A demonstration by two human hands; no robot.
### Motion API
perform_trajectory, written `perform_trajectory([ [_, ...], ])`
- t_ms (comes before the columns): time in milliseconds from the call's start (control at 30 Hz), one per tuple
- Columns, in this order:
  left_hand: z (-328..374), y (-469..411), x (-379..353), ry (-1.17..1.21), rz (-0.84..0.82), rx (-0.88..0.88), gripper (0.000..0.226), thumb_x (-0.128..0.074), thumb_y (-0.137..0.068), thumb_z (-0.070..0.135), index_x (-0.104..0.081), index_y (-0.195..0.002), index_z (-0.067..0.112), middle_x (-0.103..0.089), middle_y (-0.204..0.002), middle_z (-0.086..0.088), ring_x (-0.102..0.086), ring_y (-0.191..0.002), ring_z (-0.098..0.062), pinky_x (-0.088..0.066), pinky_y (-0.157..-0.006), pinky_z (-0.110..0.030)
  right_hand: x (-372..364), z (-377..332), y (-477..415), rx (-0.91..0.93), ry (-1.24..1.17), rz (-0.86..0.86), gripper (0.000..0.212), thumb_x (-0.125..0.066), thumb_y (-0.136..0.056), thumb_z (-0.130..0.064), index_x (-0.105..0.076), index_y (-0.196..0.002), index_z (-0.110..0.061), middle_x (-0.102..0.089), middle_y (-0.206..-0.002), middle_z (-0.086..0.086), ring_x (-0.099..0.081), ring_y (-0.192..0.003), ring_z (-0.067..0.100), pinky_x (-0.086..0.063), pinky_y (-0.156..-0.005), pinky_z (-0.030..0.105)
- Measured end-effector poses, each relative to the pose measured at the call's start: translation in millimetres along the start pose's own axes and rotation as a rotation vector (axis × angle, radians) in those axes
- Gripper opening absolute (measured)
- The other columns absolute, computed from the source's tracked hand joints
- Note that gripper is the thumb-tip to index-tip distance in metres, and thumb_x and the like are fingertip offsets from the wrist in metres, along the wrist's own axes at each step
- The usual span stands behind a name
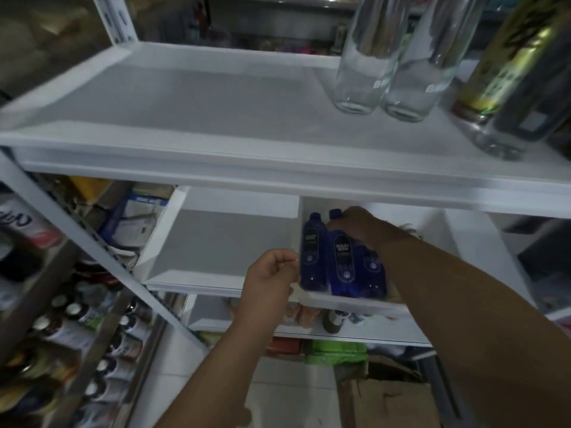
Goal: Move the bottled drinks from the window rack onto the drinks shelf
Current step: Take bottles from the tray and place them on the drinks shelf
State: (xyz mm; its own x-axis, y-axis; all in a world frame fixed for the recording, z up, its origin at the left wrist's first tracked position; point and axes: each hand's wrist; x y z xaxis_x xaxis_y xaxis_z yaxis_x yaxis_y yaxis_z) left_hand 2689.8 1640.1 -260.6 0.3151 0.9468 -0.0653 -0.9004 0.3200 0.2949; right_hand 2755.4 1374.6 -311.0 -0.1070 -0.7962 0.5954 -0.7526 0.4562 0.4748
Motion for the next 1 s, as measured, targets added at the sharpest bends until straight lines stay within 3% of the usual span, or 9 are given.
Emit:
perform_trajectory([
  [100, 4, 1, -3, -0.025, -0.015, -0.012, 0.027, -0.056, -0.091, 0.005, -0.067, -0.078, 0.026, -0.067, -0.064, 0.015, -0.059, -0.057, 0.000, -0.048, -0.051, -0.013, -3, 3, 29, 0.178, -0.160, 0.107, 0.048, -0.080, -0.082, -0.022, -0.058, -0.120, -0.005, -0.065, -0.115, 0.014, -0.064, -0.091, 0.025, -0.052, -0.072, 0.030],
  [200, 3, 8, -2, -0.059, -0.029, -0.015, 0.025, -0.057, -0.090, 0.006, -0.067, -0.082, 0.027, -0.068, -0.067, 0.018, -0.060, -0.057, 0.006, -0.048, -0.058, -0.015, -4, 0, 71, 0.336, -0.020, 0.189, 0.037, -0.076, -0.083, -0.022, -0.056, -0.114, -0.017, -0.062, -0.112, 0.004, -0.061, -0.098, 0.022, -0.051, -0.088, 0.034],
  [333, 7, 23, 5, -0.126, -0.086, -0.073, 0.027, -0.065, -0.087, 0.008, -0.060, -0.092, 0.033, -0.066, -0.093, 0.013, -0.062, -0.074, 0.008, -0.046, -0.062, -0.009, -7, -11, 139, 0.669, 0.080, 0.254, 0.020, -0.073, -0.080, -0.002, -0.060, -0.096, -0.005, -0.056, -0.091, -0.001, -0.058, -0.088, 0.023, -0.045, -0.076, 0.028],
  [500, 11, 52, 40, -0.250, -0.163, -0.152, 0.062, -0.079, -0.080, 0.016, -0.046, -0.130, 0.031, -0.051, -0.124, 0.010, -0.053, -0.113, -0.008, -0.050, -0.086, -0.024, -25, -54, 211, 0.751, 0.219, 0.118, 0.040, -0.073, -0.084, -0.013, -0.053, -0.118, -0.015, -0.051, -0.117, 0.004, -0.050, -0.107, 0.019, -0.041, -0.090, 0.029],
  [600, 17, 73, 76, -0.329, -0.149, -0.220, 0.078, -0.083, -0.069, 0.035, -0.041, -0.134, 0.042, -0.047, -0.125, 0.021, -0.048, -0.112, 0.003, -0.047, -0.090, -0.023, -45, -99, 248, 0.821, 0.160, 0.043, 0.046, -0.077, -0.082, -0.016, -0.054, -0.122, -0.017, -0.056, -0.120, 0.002, -0.056, -0.108, 0.020, -0.049, -0.091, 0.035],
  [700, 34, 100, 119, -0.267, -0.065, -0.294, 0.068, -0.082, -0.061, 0.041, -0.043, -0.114, 0.058, -0.057, -0.112, 0.031, -0.056, -0.101, 0.012, -0.047, -0.080, -0.016, -71, -153, 285, 0.906, 0.019, -0.064, 0.045, -0.081, -0.081, -0.017, -0.058, -0.121, -0.018, -0.064, -0.112, -0.003, -0.064, -0.100, 0.007, -0.053, -0.085, 0.024],
  [767, 48, 118, 154, -0.208, 0.054, -0.368, 0.059, -0.079, -0.064, 0.029, -0.052, -0.113, 0.047, -0.070, -0.100, 0.018, -0.066, -0.090, 0.002, -0.052, -0.073, -0.022, -95, -190, 309, 0.971, -0.032, -0.145, 0.042, -0.082, -0.079, -0.017, -0.061, -0.116, -0.019, -0.067, -0.106, -0.007, -0.065, -0.096, 0.001, -0.054, -0.082, 0.021],
  [867, 76, 155, 213, -0.135, 0.207, -0.469, 0.050, -0.080, -0.068, 0.015, -0.061, -0.111, 0.031, -0.074, -0.095, 0.009, -0.070, -0.082, -0.005, -0.052, -0.066, -0.017, -136, -245, 347, 1.096, -0.125, -0.229, 0.043, -0.080, -0.069, -0.027, -0.066, -0.108, -0.020, -0.073, -0.101, -0.004, -0.070, -0.094, 0.010, -0.057, -0.084, 0.029],
  [1000, 110, 222, 294, -0.050, 0.440, -0.580, 0.054, -0.083, -0.061, 0.010, -0.061, -0.110, 0.019, -0.076, -0.095, 0.007, -0.071, -0.082, -0.006, -0.053, -0.069, -0.016, -202, -307, 404, 1.258, -0.277, -0.399, 0.041, -0.082, -0.068, -0.031, -0.064, -0.104, -0.028, -0.074, -0.092, -0.016, -0.068, -0.083, 0.001, -0.052, -0.075, 0.019],
])
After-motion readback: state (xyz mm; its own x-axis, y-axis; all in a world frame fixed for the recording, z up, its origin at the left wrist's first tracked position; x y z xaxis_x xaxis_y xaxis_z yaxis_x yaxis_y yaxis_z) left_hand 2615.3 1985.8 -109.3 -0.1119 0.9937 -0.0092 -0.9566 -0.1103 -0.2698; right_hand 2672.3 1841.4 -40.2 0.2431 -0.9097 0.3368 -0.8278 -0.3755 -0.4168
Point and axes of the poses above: each hand's wrist, its own y-axis away from the middle knuckle, its own x-axis out of the back of the hand, z = x × y
